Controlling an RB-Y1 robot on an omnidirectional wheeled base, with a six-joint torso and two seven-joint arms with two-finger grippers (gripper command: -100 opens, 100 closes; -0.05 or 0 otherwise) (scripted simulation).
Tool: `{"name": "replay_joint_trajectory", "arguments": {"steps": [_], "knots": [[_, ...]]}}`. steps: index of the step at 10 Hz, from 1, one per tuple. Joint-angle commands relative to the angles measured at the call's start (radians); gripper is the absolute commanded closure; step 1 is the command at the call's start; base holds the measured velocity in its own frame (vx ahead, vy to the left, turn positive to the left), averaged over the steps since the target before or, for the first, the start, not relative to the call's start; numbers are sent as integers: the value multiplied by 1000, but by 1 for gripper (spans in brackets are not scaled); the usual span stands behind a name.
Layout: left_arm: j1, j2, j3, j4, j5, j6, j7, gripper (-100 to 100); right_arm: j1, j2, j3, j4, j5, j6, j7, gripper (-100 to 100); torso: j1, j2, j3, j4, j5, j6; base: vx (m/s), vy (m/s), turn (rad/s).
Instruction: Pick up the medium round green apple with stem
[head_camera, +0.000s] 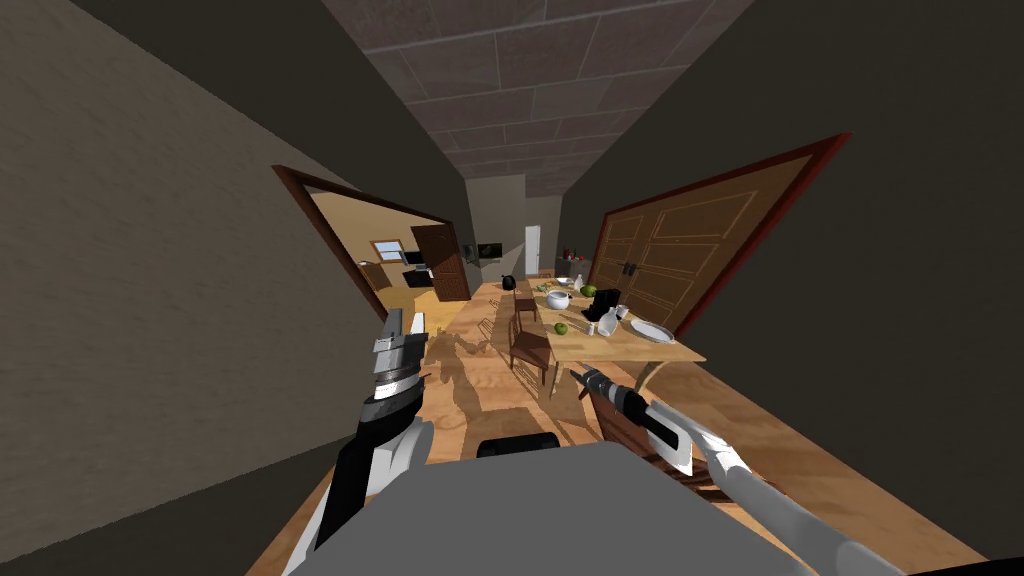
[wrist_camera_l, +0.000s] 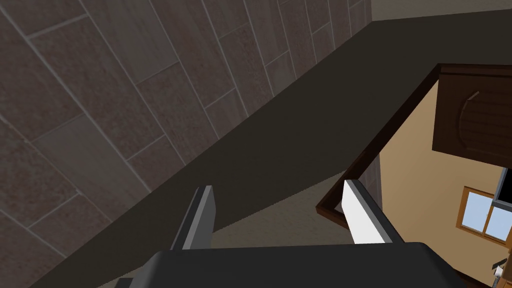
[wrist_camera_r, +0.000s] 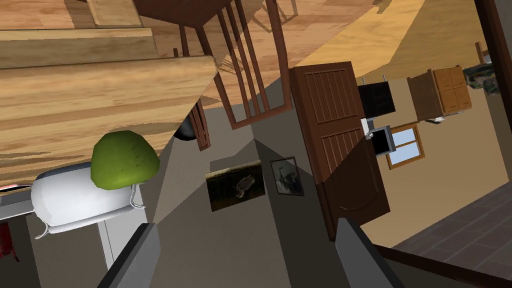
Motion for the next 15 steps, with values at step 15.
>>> {"name": "replay_joint_trajectory", "arguments": {"steps": [15], "knots": [[0,0,0,0,0,0,0,0,-62,-219,58,416,256,99,200,-100,-2,-3,-2,-1,-1,-1,93,84,87]]}}
